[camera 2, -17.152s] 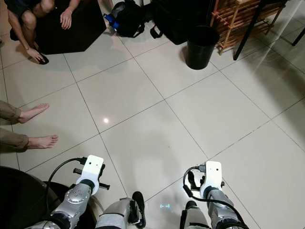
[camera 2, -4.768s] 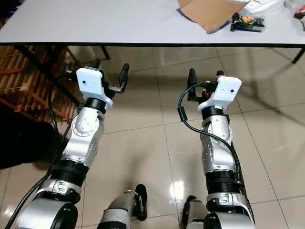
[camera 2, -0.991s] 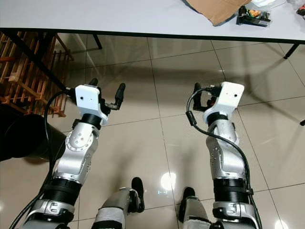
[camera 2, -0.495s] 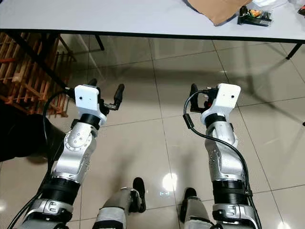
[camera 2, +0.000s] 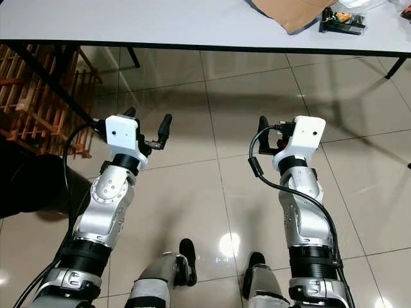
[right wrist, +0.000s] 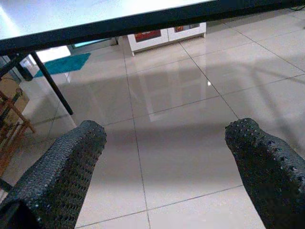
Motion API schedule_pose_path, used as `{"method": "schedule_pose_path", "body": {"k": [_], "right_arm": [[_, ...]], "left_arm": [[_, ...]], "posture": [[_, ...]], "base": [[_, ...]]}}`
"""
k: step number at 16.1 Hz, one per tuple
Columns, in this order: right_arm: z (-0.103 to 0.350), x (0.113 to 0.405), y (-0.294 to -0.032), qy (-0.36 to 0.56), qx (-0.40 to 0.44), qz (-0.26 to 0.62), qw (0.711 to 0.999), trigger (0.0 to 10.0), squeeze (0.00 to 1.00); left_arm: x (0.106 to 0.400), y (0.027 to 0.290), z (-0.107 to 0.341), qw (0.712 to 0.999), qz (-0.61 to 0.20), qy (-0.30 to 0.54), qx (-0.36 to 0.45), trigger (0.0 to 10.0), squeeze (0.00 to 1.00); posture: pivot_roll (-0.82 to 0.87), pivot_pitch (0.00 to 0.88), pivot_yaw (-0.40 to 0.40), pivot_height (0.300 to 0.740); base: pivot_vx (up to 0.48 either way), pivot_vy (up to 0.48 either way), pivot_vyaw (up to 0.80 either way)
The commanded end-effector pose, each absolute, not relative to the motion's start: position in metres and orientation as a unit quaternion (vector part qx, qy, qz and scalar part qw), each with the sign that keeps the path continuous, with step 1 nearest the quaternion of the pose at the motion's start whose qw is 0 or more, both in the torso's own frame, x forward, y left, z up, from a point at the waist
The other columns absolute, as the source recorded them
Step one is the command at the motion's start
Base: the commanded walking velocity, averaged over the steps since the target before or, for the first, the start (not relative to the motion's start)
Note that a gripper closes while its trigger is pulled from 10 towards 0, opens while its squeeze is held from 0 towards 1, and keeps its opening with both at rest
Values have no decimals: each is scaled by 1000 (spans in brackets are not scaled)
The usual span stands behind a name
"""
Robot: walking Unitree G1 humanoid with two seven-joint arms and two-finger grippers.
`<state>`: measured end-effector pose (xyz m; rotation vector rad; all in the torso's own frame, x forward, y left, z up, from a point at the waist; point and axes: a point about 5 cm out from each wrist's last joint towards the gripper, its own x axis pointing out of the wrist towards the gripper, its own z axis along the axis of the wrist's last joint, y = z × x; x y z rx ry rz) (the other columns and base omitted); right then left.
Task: Picking trash to rubbish bin
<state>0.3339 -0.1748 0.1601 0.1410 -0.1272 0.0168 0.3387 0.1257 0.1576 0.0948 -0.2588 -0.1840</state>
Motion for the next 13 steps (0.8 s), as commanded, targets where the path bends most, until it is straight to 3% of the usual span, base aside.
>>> {"method": "schedule_pose_path", "body": {"k": [1, 13], "right_arm": [[156, 333, -174, -57, 76, 8, 995, 10000, 0], [158, 334, -167, -61, 77, 16, 995, 10000, 0]], "left_arm": [[336, 129, 145, 989, -89, -101, 64, 10000, 0], [341, 131, 154, 990, -63, -119, 51, 10000, 0]], "posture": [[112, 335, 123, 740], [89, 299, 119, 740]], "base": [[0, 0, 0], [0, -27, 0]]}}
